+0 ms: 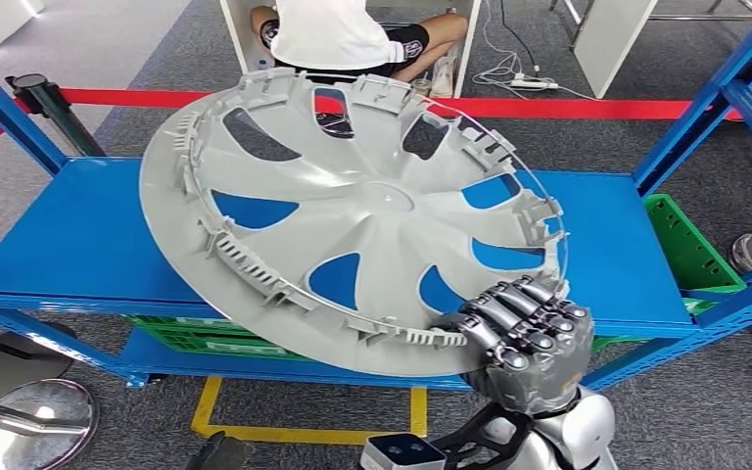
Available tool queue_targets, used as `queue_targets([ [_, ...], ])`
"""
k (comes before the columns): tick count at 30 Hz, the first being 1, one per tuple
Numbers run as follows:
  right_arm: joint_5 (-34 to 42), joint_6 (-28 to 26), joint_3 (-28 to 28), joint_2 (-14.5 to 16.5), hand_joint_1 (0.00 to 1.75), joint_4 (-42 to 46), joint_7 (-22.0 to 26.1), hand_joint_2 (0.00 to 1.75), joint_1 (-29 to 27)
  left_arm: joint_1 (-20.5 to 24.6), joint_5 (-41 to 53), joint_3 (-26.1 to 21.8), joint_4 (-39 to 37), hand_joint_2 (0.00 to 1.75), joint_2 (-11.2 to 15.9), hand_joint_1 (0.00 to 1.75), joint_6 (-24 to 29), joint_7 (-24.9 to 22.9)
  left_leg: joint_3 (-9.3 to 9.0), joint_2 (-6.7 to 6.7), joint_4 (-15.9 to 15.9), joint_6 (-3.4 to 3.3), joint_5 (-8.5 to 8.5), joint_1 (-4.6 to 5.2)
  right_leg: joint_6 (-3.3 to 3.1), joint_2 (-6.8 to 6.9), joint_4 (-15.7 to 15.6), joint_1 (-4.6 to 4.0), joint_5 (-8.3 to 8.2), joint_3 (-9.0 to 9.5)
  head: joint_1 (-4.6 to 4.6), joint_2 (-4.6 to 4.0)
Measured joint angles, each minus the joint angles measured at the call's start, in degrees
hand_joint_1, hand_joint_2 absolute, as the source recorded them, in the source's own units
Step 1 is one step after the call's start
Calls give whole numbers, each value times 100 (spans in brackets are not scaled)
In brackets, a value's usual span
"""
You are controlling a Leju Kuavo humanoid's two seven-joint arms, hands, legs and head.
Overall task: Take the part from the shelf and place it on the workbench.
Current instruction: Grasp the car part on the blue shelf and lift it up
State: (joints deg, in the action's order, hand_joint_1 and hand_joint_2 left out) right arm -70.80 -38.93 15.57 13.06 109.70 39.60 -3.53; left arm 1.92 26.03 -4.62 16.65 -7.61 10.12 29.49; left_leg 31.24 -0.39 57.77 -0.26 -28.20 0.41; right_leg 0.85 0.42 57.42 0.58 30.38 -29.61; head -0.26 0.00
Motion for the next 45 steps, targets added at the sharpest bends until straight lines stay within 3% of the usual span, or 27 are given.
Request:
queue_targets([
  [34,5,1,-29,1,175,0,7,175,-53,0,93,-14,-2,0,0,0,59,230,1,0,0,0,0,0,0,0,0,0,0,1,1,0],
  [39,27,1,-29,15,175,-1,10,175,-52,2,86,-14,-2,0,8,0,-19,238,16,0,38,-43,-22,25,41,3,-24,25,-15,1,-1,0],
  [42,90,1,-33,60,175,-2,13,175,-52,2,92,-14,-2,0,13,0,11,238,8,3,-12,-111,32,23,100,1,-32,37,-26,-7,-2,0],
  [44,145,1,-35,79,175,-2,13,175,-50,8,96,-14,-2,0,11,0,35,237,-9,10,-94,-167,96,-3,125,-11,172,29,135,-118,10,0],
  [45,169,1,-36,81,175,-5,13,175,-51,9,99,-14,-2,0,9,0,44,235,-10,14,-117,-183,114,-13,133,-18,468,27,310,-265,16,0],
])
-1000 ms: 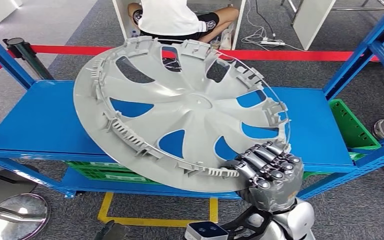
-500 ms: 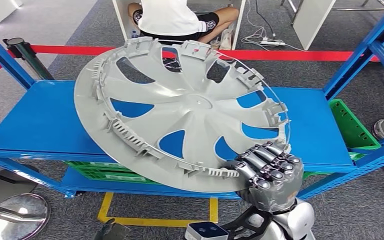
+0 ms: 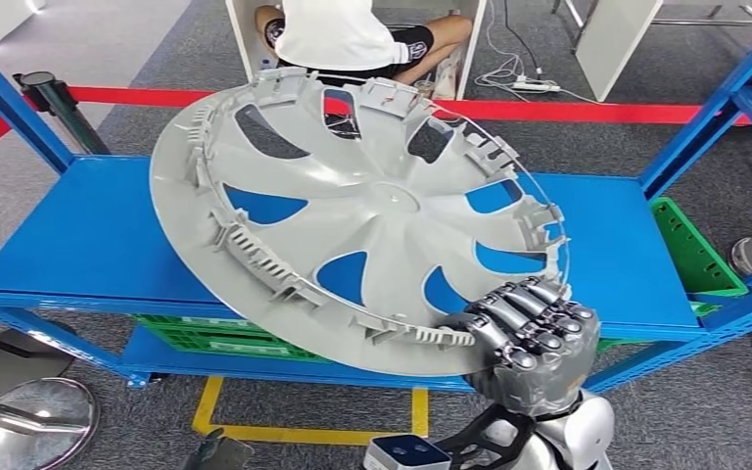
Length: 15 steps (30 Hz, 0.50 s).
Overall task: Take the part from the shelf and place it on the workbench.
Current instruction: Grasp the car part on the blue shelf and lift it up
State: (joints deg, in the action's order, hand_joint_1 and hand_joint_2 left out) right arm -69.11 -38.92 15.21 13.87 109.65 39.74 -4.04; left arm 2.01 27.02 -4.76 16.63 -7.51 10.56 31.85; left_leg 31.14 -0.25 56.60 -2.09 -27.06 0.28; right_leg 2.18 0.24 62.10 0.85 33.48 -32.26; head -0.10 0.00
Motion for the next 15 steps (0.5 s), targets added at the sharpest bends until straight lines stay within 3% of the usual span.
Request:
queue_targets([
  [2,29,-1,0,1,175,-18,0,175,-6,-5,4,0,0,0,-1,0,12,-5,18,0,-1,-10,7,8,17,-8,803,-2,332,-378,8,0],
  [3,35,-1,-1,1,175,-32,-2,175,-13,-8,6,0,0,0,-1,0,15,-9,21,-1,3,-10,8,12,24,-8,1096,-1,387,-526,7,0],
  [4,39,-1,-1,1,175,-49,-10,175,-17,-10,7,0,0,0,-1,0,21,-11,21,-3,6,-10,8,14,26,-8,1174,-1,318,-579,8,0],
  [5,44,-1,-2,1,175,-63,-27,175,-21,-9,9,0,0,0,-1,0,29,-15,18,-8,11,-9,8,14,23,-8,1026,1,141,-527,8,0],
  [6,51,-1,-2,1,175,-74,-53,175,-21,-8,13,0,0,0,-2,0,37,-19,14,-14,17,-4,5,14,15,-8,677,4,-102,-380,9,0],
  [8,62,0,-3,1,175,-92,-122,175,-14,-5,24,0,0,0,-2,0,55,-28,30,-28,35,36,4,26,-14,-23,-57,0,-422,-19,6,0],
  [10,62,0,-5,1,175,-110,-181,175,-7,-4,36,0,0,0,-2,0,68,-32,67,-36,59,104,26,40,-50,-42,-366,-11,-471,132,2,0],
  [12,56,0,-13,1,175,-127,-224,175,-6,-7,49,0,-1,0,-1,0,74,-33,106,-38,83,169,43,39,-106,-41,-414,-4,-486,102,1,0],
  [13,55,0,-17,1,175,-134,-238,175,-4,-9,55,0,-1,0,-1,0,75,-34,137,-37,124,202,-12,35,-149,-34,-434,5,-500,84,-1,0],
  [15,64,1,-27,5,175,-141,-241,175,-1,-8,61,0,-2,0,2,0,78,-34,281,-34,484,272,-340,18,-238,-12,-461,27,-558,24,-14,0],
])
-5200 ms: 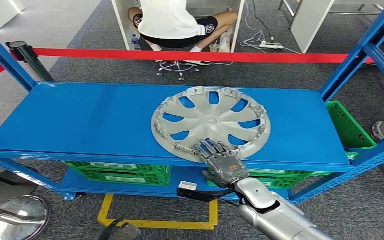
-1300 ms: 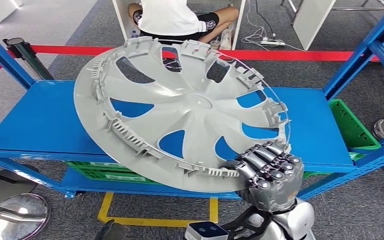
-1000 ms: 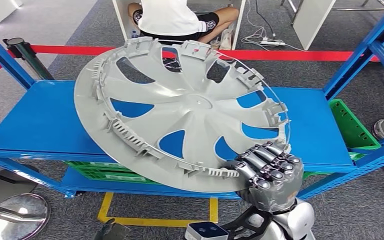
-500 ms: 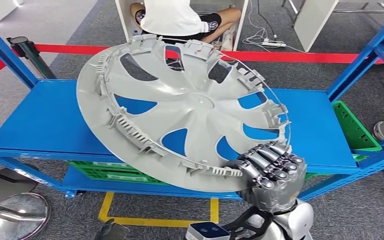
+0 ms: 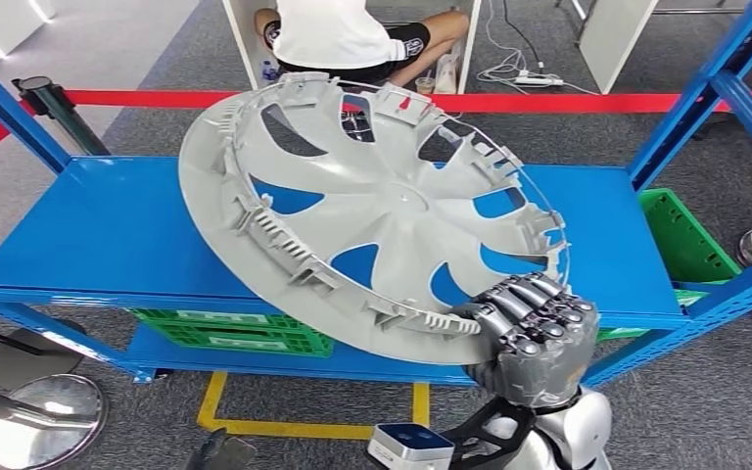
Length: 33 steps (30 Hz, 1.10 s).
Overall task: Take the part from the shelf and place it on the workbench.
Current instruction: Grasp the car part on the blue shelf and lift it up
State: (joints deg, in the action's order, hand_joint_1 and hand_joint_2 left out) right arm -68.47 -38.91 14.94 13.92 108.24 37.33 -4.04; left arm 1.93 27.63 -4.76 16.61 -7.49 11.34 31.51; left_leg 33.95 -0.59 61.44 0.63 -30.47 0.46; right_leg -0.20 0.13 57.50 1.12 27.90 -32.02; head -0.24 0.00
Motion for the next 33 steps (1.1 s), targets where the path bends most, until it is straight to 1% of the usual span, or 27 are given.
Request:
queue_targets([
  [2,24,1,-7,4,175,-8,30,175,3,-1,5,0,0,0,1,0,1,1,249,1,718,54,-451,-26,-38,22,6,-5,-58,-82,-10,0],
  [3,38,1,-11,4,175,-16,50,175,2,-2,9,0,-1,0,2,0,1,0,335,1,1020,73,-581,-40,-40,32,11,-7,-88,-127,-9,0],
  [4,51,1,-16,4,175,-27,73,175,1,-3,10,0,-1,0,2,0,1,-1,346,1,1157,87,-603,-54,-36,39,17,-8,-118,-171,-10,0],
  [5,64,1,-21,5,175,-38,100,175,0,-2,12,0,-2,0,4,0,2,-1,252,2,1076,97,-513,-71,-25,42,27,-6,-147,-215,-10,0],
  [7,91,1,-34,9,175,-49,156,175,0,4,13,0,-2,0,8,0,4,0,-188,4,387,110,-181,-105,13,43,52,-1,-197,-287,-12,0],
  [8,105,1,-44,15,175,-50,180,175,1,11,13,1,-2,0,9,0,6,0,-419,3,-2,108,-74,-108,44,42,66,-6,-222,-318,-13,0],
  [9,116,1,-53,25,175,-50,197,175,3,17,13,1,-2,0,8,0,8,1,-570,1,-279,93,-19,-105,80,42,76,-13,-253,-341,-8,0],
  [10,122,1,-62,34,175,-51,209,175,5,21,13,1,-2,0,8,0,9,1,-636,-2,-426,71,-11,-94,119,42,79,-18,-291,-357,-7,0],
  [12,125,1,-74,48,175,-56,223,175,7,17,13,1,-3,0,8,0,12,1,-594,-4,-465,-12,31,-68,203,43,60,-12,-373,-379,-2,0],
  [13,128,1,-78,49,175,-62,228,175,7,17,13,0,-3,0,9,0,14,0,-557,5,-472,-65,75,-65,236,38,74,-1,-349,-410,-3,0],
  [14,133,1,-80,50,175,-68,234,175,7,19,13,-1,-4,0,9,0,15,0,-511,14,-482,-125,130,-66,261,32,163,6,-234,-468,4,0],
  [15,139,1,-81,50,175,-74,237,175,8,24,13,-1,-4,0,9,0,17,-1,-454,23,-494,-179,189,-67,276,24,363,8,-30,-554,10,0],
  [17,148,1,-83,50,175,-85,241,175,8,30,13,-1,-4,0,8,0,18,-1,-319,30,-488,-242,300,-41,285,13,1074,2,506,-774,26,0],
  [18,149,1,-83,50,175,-93,241,175,8,30,13,-1,-4,0,8,0,18,-1,-249,31,-485,-258,352,-19,281,12,1423,-3,675,-846,28,0],
  [19,150,1,-84,50,175,-103,241,175,8,29,13,-1,-4,0,9,0,19,-1,-179,31,-481,-269,405,6,266,11,1643,-12,727,-855,27,0],
  [20,145,1,-85,50,175,-115,241,175,9,29,13,-2,-4,0,12,0,17,0,-113,31,-479,-279,456,31,237,10,1658,-26,657,-768,27,0],
  [21,130,1,-87,51,175,-127,241,175,13,29,13,-2,-4,0,18,0,9,3,-51,29,-479,-285,506,57,190,8,1465,-51,510,-576,27,0],
  [22,107,1,-88,54,175,-139,241,175,26,30,13,-2,-4,0,27,0,-9,13,3,26,-478,-287,555,76,121,1,1097,-90,362,-294,26,0],
  [23,81,1,-89,61,175,-154,241,175,50,30,12,-2,-4,0,42,0,-36,26,49,22,-476,-280,600,96,41,-1,647,-131,290,32,25,0],
  [24,59,1,-89,77,175,-169,241,175,83,31,7,-2,-4,0,61,0,-68,44,86,22,-473,-265,646,107,-21,-3,236,-164,275,306,21,0],
  [25,46,1,-89,96,175,-187,241,175,116,34,-1,-2,-5,0,89,0,-99,64,114,25,-473,-243,693,105,-64,-7,-47,-194,293,481,19,0],
  [26,38,1,-89,115,175,-206,241,175,148,37,-12,-2,-6,0,118,0,-125,80,138,28,-477,-214,742,98,-82,-6,-189,-211,315,555,20,0],
  [28,26,1,-90,152,175,-247,239,175,210,40,-41,-3,-10,0,186,0,-160,106,177,28,-476,-153,790,77,-87,4,-262,-210,220,496,26,0],
  [29,21,1,-90,168,175,-274,237,175,247,40,-54,-3,-13,0,218,0,-174,112,212,26,-418,-116,699,72,-105,17,-289,-192,159,459,21,0],
  [30,19,1,-90,183,175,-306,237,175,282,42,-65,-4,-15,0,250,0,-187,115,267,24,-268,-74,510,62,-120,31,-312,-171,90,407,13,0],
  [32,16,1,-90,197,175,-380,239,175,330,53,-72,-5,-18,0,310,0,-209,119,446,24,369,17,-59,11,-139,48,-310,-146,-34,274,-2,0],
  [33,14,2,-91,198,175,-416,241,175,343,58,-73,-6,-19,0,338,0,-216,119,526,25,744,60,-265,-23,-127,55,-298,-139,-94,189,-4,0],
])
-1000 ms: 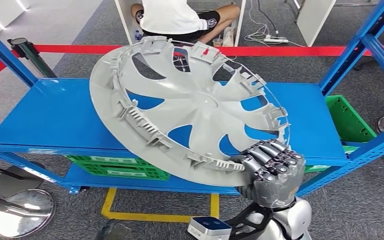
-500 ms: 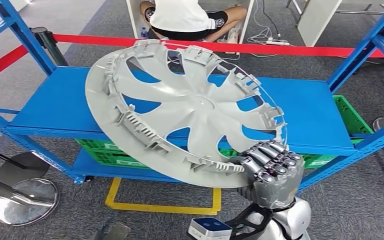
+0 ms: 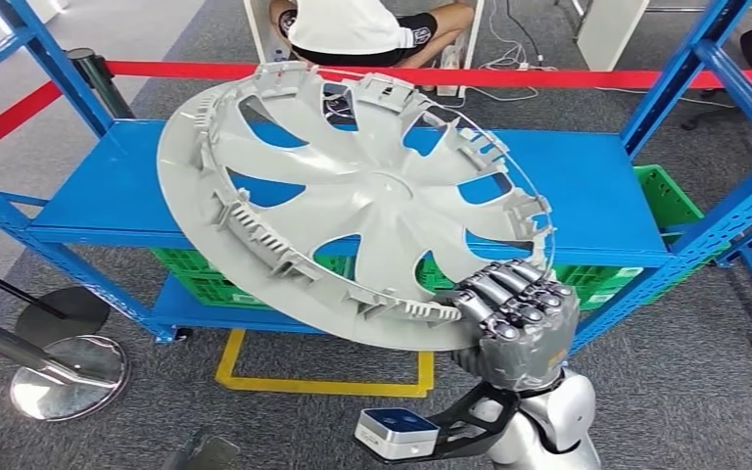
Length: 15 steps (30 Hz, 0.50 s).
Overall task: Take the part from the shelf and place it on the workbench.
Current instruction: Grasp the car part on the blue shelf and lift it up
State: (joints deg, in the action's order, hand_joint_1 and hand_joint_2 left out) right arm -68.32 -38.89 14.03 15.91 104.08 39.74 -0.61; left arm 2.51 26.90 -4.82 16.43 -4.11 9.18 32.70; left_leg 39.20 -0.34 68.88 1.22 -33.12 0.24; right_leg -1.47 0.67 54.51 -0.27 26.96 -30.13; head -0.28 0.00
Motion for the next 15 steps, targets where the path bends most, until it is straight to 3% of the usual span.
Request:
queue_targets([
  [1,-2,0,-1,1,175,-39,0,175,11,3,-1,-1,-1,0,24,0,-6,0,33,0,290,40,-78,-32,19,7,15,11,-57,-89,1,0],
  [2,-6,0,-2,1,175,-76,0,175,21,5,-1,-1,-2,0,43,0,-11,0,-9,0,413,78,-13,-62,45,13,39,28,-108,-181,0,0],
  [3,-11,0,-2,1,175,-111,1,175,34,10,-1,-1,-3,0,61,0,-16,0,-142,1,336,118,148,-93,77,16,74,51,-155,-278,1,0],
  [5,-24,0,-2,4,175,-171,2,175,63,32,-1,-2,-3,0,84,0,-27,0,-629,0,-289,207,405,-158,150,18,176,89,-227,-467,-9,0],
  [7,-32,-1,-4,10,175,-207,1,175,89,61,-1,-1,-4,0,94,0,-36,-1,-1069,-14,-990,182,334,-174,231,18,280,91,-296,-608,-18,0],
  [8,-34,-1,-5,13,175,-223,1,175,98,70,0,-1,-5,0,96,0,-39,-1,-1156,-22,-1166,136,260,-163,265,18,307,85,-341,-651,-22,0],
  [10,-37,-1,-7,14,175,-255,2,175,112,66,-1,-2,-8,0,109,0,-41,-3,-1129,-19,-1220,7,270,-145,322,15,318,97,-412,-701,-21,0],
  [12,-39,-1,-10,14,175,-282,2,175,123,68,-3,-3,-9,0,120,0,-42,-5,-1050,-1,-1223,-120,359,-132,361,5,507,112,-198,-805,-3,0],
  [15,-36,-1,-13,14,175,-328,2,175,141,79,-2,-3,-10,0,128,0,-52,-8,-880,15,-1220,-252,505,-70,383,-24,1568,106,532,-1129,26,0],
])
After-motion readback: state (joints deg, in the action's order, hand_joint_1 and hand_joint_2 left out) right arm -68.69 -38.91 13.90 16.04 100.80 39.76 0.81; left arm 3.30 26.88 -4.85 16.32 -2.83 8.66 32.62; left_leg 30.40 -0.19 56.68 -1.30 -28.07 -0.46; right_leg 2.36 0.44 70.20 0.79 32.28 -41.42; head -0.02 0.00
